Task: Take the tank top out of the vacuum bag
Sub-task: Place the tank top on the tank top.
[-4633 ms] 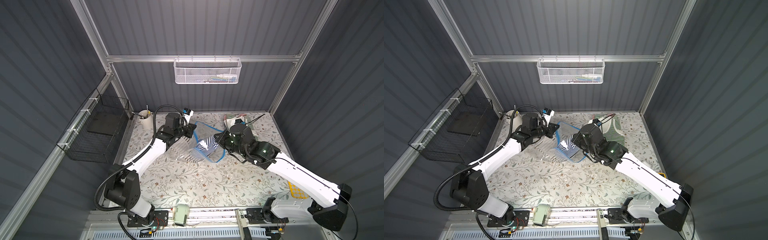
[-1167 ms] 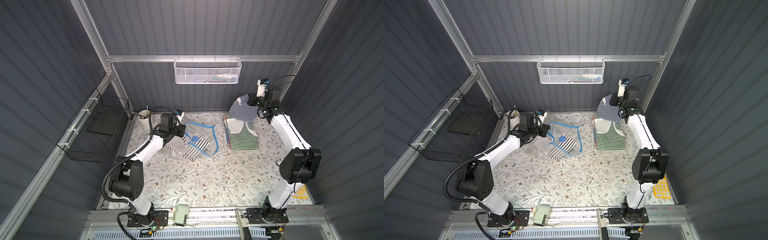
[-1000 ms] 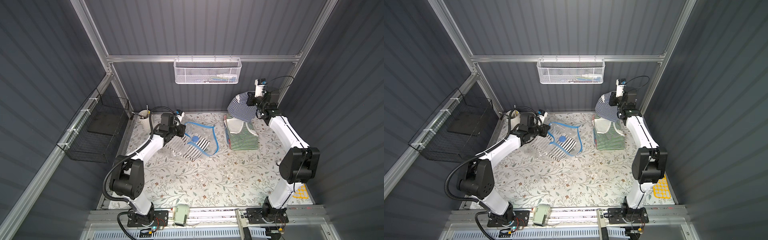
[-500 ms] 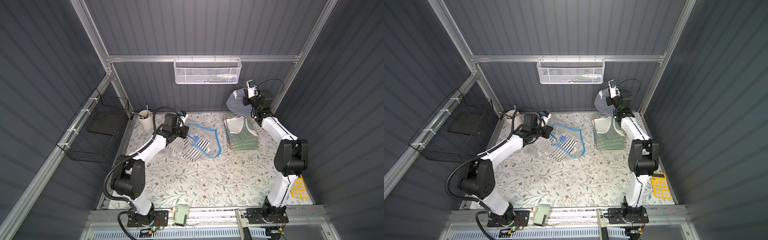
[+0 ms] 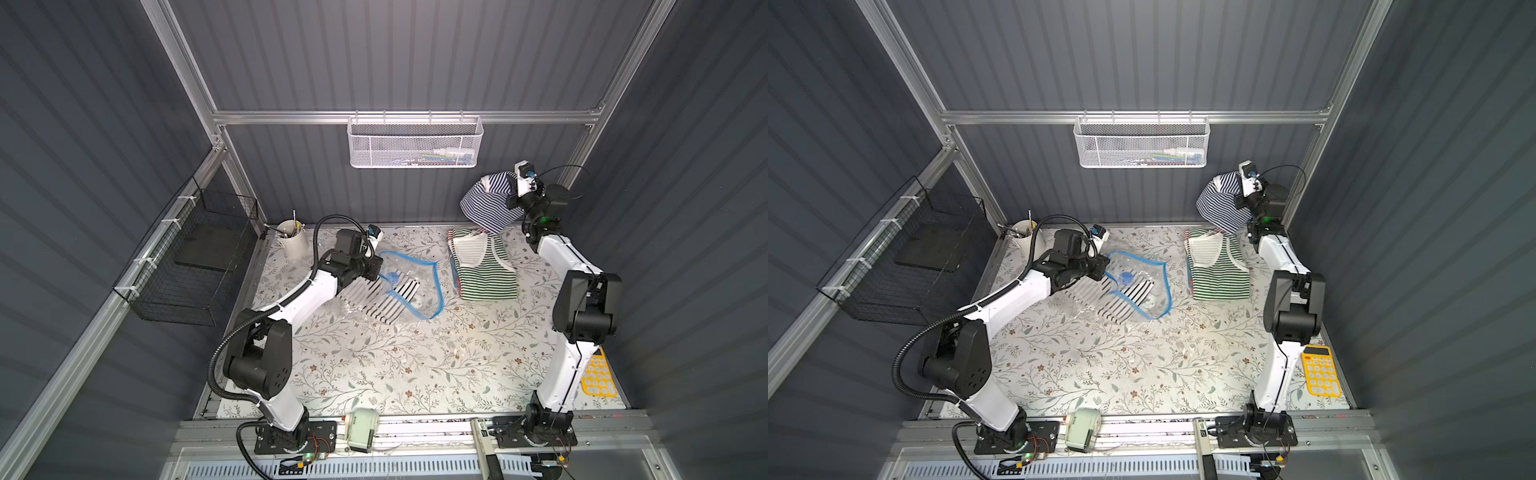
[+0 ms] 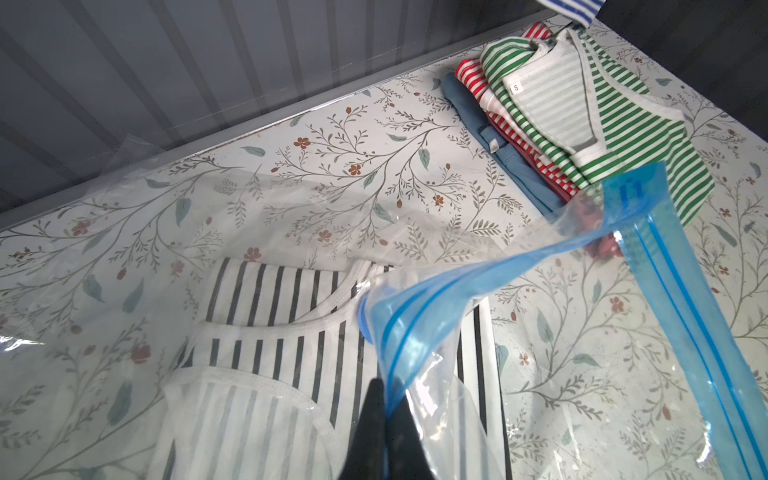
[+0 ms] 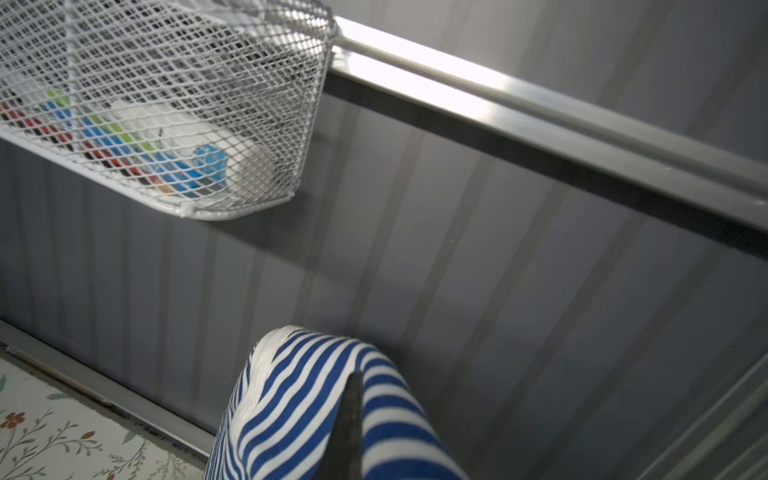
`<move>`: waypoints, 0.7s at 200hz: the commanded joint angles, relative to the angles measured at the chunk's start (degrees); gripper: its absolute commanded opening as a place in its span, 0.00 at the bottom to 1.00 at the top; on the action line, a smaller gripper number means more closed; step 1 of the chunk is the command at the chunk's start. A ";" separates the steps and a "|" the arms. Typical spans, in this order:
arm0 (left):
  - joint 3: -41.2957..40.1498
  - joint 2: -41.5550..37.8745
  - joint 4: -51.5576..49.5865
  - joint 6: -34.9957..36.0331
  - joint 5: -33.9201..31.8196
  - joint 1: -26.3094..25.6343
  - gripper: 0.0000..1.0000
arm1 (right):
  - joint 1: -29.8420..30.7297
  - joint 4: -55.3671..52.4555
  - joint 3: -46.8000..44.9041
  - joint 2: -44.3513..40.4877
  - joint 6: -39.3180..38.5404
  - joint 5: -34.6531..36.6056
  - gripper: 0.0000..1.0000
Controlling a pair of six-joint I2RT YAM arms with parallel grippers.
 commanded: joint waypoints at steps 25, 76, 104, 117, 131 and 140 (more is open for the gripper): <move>2.20 3.91 -2.87 1.48 -0.12 -0.53 0.00 | -2.53 8.47 2.16 2.39 3.68 -2.76 0.00; 2.24 4.43 -3.02 1.38 0.26 -0.62 0.00 | -1.22 11.67 0.69 5.15 4.08 -1.99 0.00; 2.50 5.31 -3.10 1.13 0.62 -1.30 0.00 | -0.31 12.78 0.98 6.10 4.92 -1.25 0.00; 2.68 5.70 -3.25 1.11 0.63 -1.50 0.00 | 0.43 13.01 -0.06 5.44 4.54 -1.26 0.00; 2.85 5.69 -3.40 1.03 0.84 -1.67 0.00 | 1.36 13.84 -2.28 4.18 3.46 -0.79 0.00; 2.70 5.52 -3.33 1.02 0.94 -1.76 0.00 | 1.78 14.77 -3.91 3.21 3.42 -0.49 0.00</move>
